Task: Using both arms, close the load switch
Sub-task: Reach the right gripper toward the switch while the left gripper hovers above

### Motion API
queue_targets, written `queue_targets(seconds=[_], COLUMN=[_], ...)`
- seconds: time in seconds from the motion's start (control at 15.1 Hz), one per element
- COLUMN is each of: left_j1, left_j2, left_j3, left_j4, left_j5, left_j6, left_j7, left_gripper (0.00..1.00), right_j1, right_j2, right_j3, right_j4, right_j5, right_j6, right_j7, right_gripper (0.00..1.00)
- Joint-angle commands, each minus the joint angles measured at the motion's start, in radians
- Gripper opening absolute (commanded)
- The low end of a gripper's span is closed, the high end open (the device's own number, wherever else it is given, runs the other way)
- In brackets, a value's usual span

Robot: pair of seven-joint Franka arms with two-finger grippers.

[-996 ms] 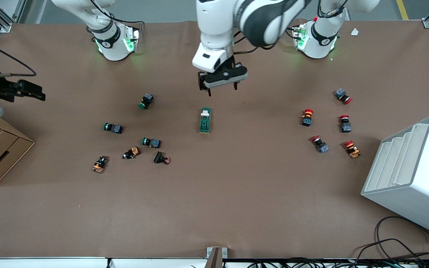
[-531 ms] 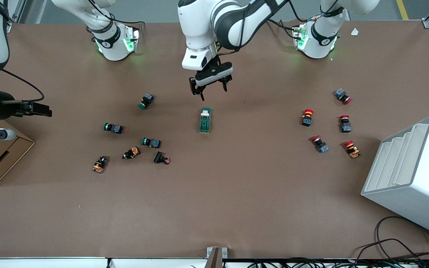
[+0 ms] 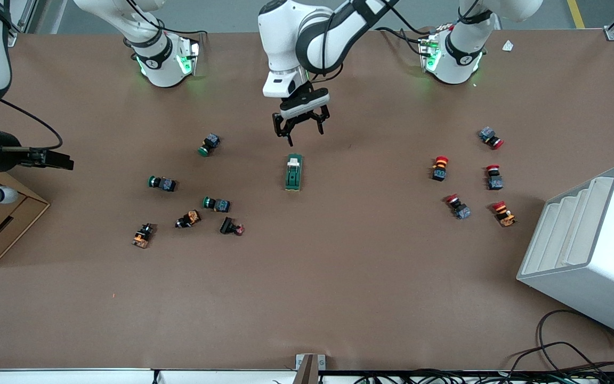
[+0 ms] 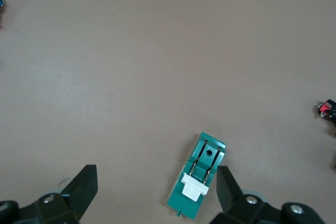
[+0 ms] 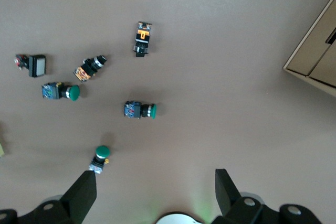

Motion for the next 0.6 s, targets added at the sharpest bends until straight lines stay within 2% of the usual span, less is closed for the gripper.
queue_targets(seconds=[0.0,0.13,0.53], left_j1=[-0.042,-0.061,-0.102], left_j2=[0.044,0.068,0.159], left_j3=[-0.001,-0.003,-0.003], left_j4=[-0.026,-0.035,-0.052], left_j5=[0.107,0.171,0.398], left_j6=[0.013,0.013,0.013], left_j7=[-0.141,-0.222,-0.322], left_gripper=[1.00,1.00,1.00], right_j1=[0.031,0.040,0.137], right_j2=[0.044,0.067,0.124], right_j3=[0.004,0.007,0.010], right_j4=[0.000,-0.008,-0.038], right_j5=[0.077,0.126,0.158], right_j6=[0.038,0.072,0.153], right_j7=[0.113,0.184,0.406], right_gripper=[1.00,1.00,1.00])
